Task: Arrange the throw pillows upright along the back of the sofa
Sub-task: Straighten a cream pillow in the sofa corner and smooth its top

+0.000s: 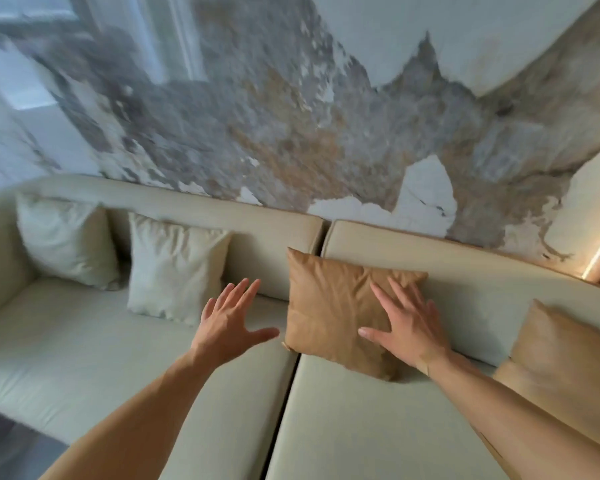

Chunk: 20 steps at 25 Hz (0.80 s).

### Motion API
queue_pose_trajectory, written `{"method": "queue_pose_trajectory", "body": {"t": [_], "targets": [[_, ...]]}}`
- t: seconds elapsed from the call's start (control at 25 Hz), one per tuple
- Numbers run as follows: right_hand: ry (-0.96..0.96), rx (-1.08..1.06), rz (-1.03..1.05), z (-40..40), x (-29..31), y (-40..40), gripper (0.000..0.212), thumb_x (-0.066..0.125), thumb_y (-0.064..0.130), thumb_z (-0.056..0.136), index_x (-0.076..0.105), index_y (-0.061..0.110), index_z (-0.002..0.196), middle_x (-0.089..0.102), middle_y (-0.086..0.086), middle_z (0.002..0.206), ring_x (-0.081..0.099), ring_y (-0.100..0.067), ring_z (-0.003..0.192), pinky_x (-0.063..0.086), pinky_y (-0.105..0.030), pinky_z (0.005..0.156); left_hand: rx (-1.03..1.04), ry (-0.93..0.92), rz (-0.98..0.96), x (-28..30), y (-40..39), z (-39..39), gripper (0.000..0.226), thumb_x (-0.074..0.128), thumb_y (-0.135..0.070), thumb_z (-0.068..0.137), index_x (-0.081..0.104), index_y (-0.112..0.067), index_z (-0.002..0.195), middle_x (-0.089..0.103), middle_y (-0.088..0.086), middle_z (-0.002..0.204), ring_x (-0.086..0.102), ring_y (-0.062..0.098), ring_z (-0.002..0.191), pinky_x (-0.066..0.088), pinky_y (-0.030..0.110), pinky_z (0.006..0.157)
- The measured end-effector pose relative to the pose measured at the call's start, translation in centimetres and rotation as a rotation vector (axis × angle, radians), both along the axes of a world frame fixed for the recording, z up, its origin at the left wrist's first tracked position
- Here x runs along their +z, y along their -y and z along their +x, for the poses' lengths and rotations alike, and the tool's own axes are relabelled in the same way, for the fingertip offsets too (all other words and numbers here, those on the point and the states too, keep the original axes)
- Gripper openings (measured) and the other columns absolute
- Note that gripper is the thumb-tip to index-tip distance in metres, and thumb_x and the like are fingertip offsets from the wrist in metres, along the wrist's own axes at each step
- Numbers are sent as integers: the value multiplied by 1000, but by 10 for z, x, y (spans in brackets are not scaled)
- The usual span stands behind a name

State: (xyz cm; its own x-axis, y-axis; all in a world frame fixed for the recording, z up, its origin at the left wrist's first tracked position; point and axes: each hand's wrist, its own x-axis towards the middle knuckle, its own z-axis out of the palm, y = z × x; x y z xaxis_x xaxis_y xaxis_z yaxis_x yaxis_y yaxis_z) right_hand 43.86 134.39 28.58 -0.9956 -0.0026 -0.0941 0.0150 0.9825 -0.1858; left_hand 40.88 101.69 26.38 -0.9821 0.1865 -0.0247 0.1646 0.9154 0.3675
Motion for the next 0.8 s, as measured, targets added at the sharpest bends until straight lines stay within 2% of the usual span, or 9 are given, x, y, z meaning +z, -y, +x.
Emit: {"method": "queue_pose_trajectory", "body": {"t": [0.08, 0.2, 0.4, 0.56, 0.8], "targets": [[-27, 71, -3, 17, 35, 14, 91, 43, 78, 78, 6, 42, 152, -2, 4, 164, -2, -28, 150, 13, -53, 116, 62, -46, -20, 37, 26, 41, 114, 29, -97, 55, 5, -43, 152, 4, -13, 163, -1, 15, 151, 7, 47, 121], [-67, 168, -39, 37, 83, 46, 90, 39, 81, 76, 9, 43, 151, 0, 6, 164, -3, -28, 150, 12, -51, 117, 193, -117, -29, 85, 71, 101, 111, 33, -96, 57, 7, -45, 151, 5, -13, 163, 1, 16, 151, 8, 49, 120], [-99, 305, -62, 49, 130, 112, 85, 46, 77, 77, 12, 47, 149, 5, 8, 163, 0, -25, 150, 15, -53, 117, 353, -163, -28, 129, 153, 162, 112, 36, -96, 56, 13, -42, 152, 13, -10, 163, 9, 18, 150, 14, 51, 119], [-114, 363, -75, 43, 143, 180, 88, 45, 79, 75, 14, 44, 150, 8, 5, 163, 4, -25, 149, 18, -55, 115, 404, -204, -30, 144, 222, 176, 117, 33, -100, 52, 15, -41, 151, 17, -10, 162, 13, 19, 149, 18, 52, 118], [-104, 345, -38, 25, 142, 302, 88, 46, 76, 79, 10, 42, 152, 5, 5, 163, -1, -26, 150, 14, -55, 117, 377, -193, -1, 149, 355, 154, 117, 34, -100, 50, 13, -44, 151, 16, -11, 162, 9, 18, 150, 14, 49, 120]]}}
